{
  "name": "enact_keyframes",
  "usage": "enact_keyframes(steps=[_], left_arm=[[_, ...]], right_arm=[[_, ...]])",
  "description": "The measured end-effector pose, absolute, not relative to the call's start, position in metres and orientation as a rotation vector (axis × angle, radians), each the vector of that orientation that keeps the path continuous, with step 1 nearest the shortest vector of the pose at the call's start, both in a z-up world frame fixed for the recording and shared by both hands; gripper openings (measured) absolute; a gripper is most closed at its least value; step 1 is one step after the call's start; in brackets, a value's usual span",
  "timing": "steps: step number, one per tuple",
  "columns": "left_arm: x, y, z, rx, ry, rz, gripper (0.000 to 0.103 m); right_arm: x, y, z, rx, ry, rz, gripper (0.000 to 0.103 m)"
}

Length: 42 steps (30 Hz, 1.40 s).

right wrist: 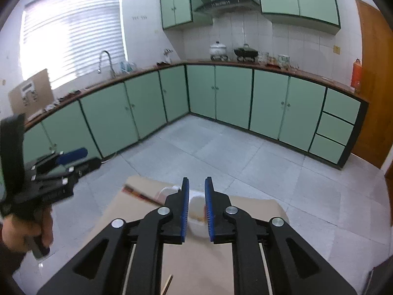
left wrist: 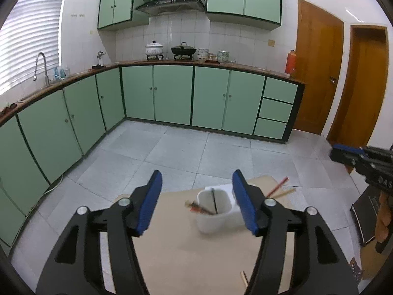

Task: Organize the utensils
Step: 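Lower both chopsticks into the white cup and open both tools, then withdraw both tools back toward the last two chopsticks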

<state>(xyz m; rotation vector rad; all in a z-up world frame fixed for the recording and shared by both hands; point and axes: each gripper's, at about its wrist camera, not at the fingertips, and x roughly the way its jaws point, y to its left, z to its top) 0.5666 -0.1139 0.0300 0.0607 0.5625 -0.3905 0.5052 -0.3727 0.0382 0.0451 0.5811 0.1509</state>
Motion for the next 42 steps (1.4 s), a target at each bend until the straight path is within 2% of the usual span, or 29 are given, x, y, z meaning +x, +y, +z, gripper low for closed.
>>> enact_keyframes(steps=[12,15,17,24,27,31,42], left_arm=[[0.465,-0.066,0.001,0.036,0.556,-0.361,0.075],[0.439,-0.057,-0.021,0.022,0.574,-0.353,0.081],[0.420,-0.050,-0.042,0.008,0.592,-0.346,0.086],[0.374,-0.028,-0.121,-0.034,0.685,-0.320,0.089],[0.363,-0.019,-0.147,-0.040,0.720,-0.300,0.089],[0.354,-0.010,-0.160,-0.032,0.727,-0.283,0.089],[0.350,-0.028,-0.183,-0.021,0.764,-0.308,0.089]], right_arm=[[0.387,-0.355,-0.043,0.062,0.587,0.169,0.016],[0.353,-0.341,-0.071,0.037,0.581,0.161,0.024],[0.333,-0.331,-0.091,0.018,0.581,0.158,0.024],[0.280,-0.290,-0.210,0.052,0.742,0.195,0.025],[0.271,-0.276,-0.240,0.037,0.788,0.204,0.025],[0.271,-0.273,-0.259,0.026,0.813,0.205,0.025],[0.267,-0.280,-0.260,0.000,0.771,0.190,0.027]])
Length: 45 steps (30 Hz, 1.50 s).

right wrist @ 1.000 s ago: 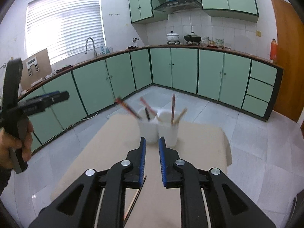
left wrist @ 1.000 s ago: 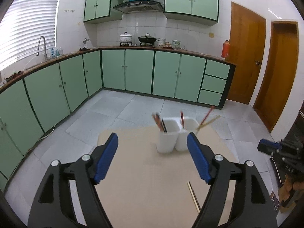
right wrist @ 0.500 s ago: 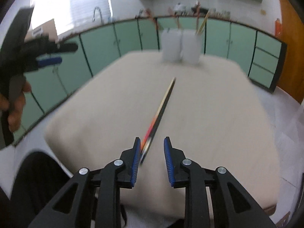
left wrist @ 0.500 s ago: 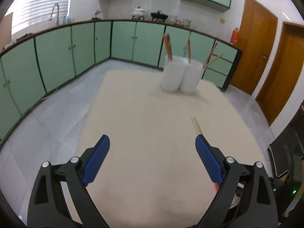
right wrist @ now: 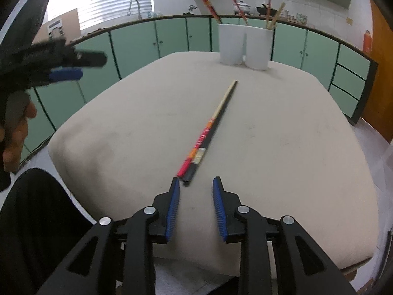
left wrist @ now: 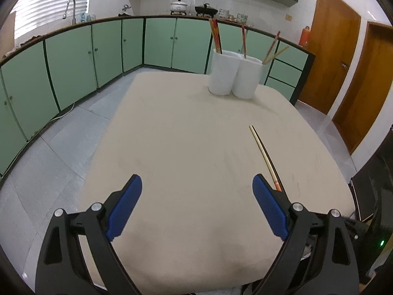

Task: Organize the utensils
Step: 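Withdraw both tools back toward the last two chopsticks, then grasp the black chopstick with the right tool while the left tool grasps the red chopstick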

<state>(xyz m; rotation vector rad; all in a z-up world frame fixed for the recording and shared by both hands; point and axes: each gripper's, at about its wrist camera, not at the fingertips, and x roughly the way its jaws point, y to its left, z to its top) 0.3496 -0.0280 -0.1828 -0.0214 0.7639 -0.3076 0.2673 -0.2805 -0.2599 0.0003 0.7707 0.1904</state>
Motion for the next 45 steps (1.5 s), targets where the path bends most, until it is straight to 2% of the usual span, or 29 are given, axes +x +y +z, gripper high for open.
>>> enact_keyframes(steps=[4,16,20,26,28,30,32,38,45], left_arm=[[0.347,-0.034,-0.190,-0.017,0.771,-0.323,0.089],[0.344,-0.035,-0.202,-0.024,0.804,-0.311,0.089],[0.341,-0.037,-0.207,-0.022,0.814,-0.324,0.089],[0.339,-0.042,-0.220,-0.037,0.840,-0.327,0.089],[0.338,-0.042,-0.223,-0.034,0.849,-0.329,0.089],[0.337,-0.043,-0.223,-0.026,0.848,-0.332,0.089],[0.338,-0.044,-0.222,-0.024,0.847,-0.331,0.089],[0.338,-0.044,-0.225,-0.035,0.854,-0.335,0.089],[0.322,-0.063,-0.235,-0.051,0.875,-0.382,0.089]], right_arm=[[0.269,-0.302,-0.259,0.055,0.774,0.156,0.027],[0.269,-0.284,-0.261,-0.020,0.755,0.220,0.028],[0.275,-0.307,-0.260,0.049,0.762,0.154,0.029],[0.281,-0.299,-0.260,-0.017,0.754,0.218,0.029],[0.290,-0.304,-0.262,-0.007,0.758,0.220,0.028],[0.294,-0.309,-0.262,0.016,0.764,0.226,0.015],[0.294,-0.308,-0.263,0.035,0.775,0.251,0.008],[0.288,-0.292,-0.261,0.088,0.790,0.338,0.007],[0.271,-0.328,-0.255,0.159,0.759,0.208,0.006]])
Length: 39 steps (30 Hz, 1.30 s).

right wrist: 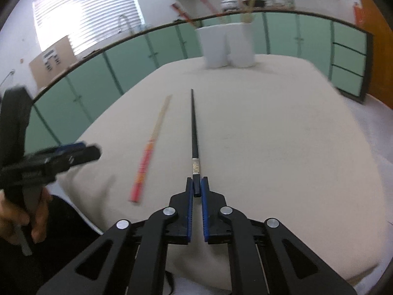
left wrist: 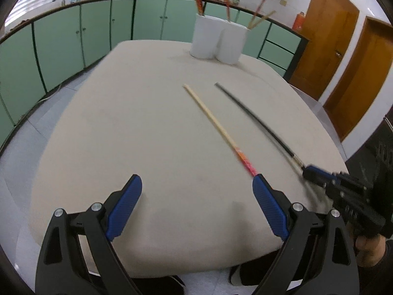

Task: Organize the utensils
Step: 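Grasp the black chopstick with the right tool while the left tool grasps the red chopstick, then lift both chopsticks and carry them toward the white cup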

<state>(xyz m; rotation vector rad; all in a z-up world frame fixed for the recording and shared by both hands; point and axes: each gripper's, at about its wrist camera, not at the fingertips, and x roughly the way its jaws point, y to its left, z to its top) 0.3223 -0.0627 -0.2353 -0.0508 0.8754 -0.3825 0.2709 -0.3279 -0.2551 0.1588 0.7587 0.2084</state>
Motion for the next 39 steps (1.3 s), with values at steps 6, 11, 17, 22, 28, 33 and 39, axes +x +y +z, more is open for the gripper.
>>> enact_keyframes(steps=[6,11,17,22,28,33,39], left_arm=[[0.306,-0.100,-0.252,-0.074,0.907,-0.420,0.089],[0.297,-0.123,-0.256,-0.007,0.865,-0.388,0.085],[0.298,-0.115,-0.259,0.038,0.825,-0.320,0.045],[0.302,-0.096,-0.258,-0.021,0.823,-0.316,0.016],[0.287,-0.100,-0.260,0.032,0.788,-0.341,0.037],[0.289,-0.101,-0.262,0.041,0.763,-0.337,0.032],[0.297,-0.093,-0.256,-0.029,0.798,-0.346,0.005]], right_arm=[[0.264,-0.348,-0.261,0.173,0.771,0.150,0.006],[0.261,-0.337,-0.261,0.154,0.769,0.175,0.006],[0.262,-0.333,-0.261,0.151,0.765,0.181,0.006],[0.260,-0.330,-0.261,0.145,0.760,0.174,0.007],[0.252,-0.321,-0.262,0.082,0.747,0.153,0.010],[0.253,-0.314,-0.264,0.039,0.736,0.144,0.012],[0.256,-0.314,-0.258,0.059,0.760,0.149,0.007]])
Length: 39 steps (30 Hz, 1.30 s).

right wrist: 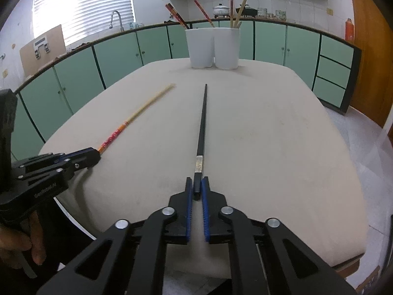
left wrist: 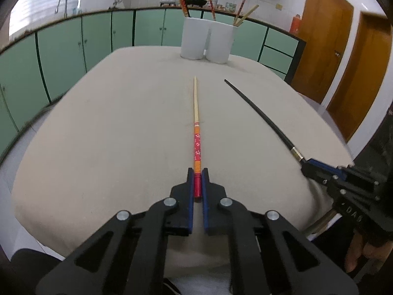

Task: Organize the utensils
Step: 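Lift both chopsticks and carry them toward the white cup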

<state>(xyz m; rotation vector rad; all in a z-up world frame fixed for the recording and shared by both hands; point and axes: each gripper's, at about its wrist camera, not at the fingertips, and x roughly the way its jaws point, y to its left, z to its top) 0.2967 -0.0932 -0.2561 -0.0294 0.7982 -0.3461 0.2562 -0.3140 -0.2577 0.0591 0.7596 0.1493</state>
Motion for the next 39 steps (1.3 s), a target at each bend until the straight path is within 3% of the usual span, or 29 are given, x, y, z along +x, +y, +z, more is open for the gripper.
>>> enact_keyframes(steps=[16,39], left_arm=[[0.300,-0.085,-0.157,-0.031,0.786,-0.370,0.005],[0.361,-0.089,-0.082,0.017,0.784,-0.443,0.005]], right_arm=[[0.271,-0.327,-0.130,0.061,0.733,0.191,0.007],[0.356,-0.304,-0.062,-0.058,0.731,0.259,0.007]])
